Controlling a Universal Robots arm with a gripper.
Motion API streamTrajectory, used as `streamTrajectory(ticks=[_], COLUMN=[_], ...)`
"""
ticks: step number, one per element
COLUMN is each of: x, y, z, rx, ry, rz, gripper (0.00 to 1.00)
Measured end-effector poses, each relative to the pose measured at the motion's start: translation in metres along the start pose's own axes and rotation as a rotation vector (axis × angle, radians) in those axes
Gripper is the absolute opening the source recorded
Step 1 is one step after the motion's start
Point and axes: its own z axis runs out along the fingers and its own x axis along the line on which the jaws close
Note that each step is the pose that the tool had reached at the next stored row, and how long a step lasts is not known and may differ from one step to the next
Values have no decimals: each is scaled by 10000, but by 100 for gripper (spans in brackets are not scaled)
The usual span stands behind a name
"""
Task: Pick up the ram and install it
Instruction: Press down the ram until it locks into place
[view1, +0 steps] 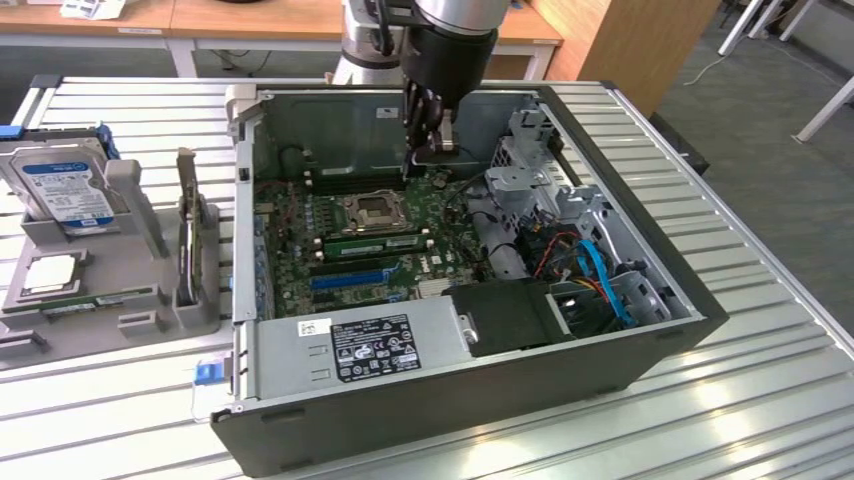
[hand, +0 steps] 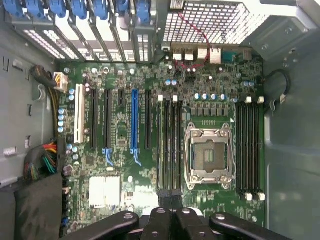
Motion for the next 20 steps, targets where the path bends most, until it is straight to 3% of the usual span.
streamTrajectory(ticks=[11,20], x=[-4,-2], y=[-236,-238], z=[-14,8], rx=[0,1], ry=[-1,-1], rz=[-1,0], gripper=[10,10])
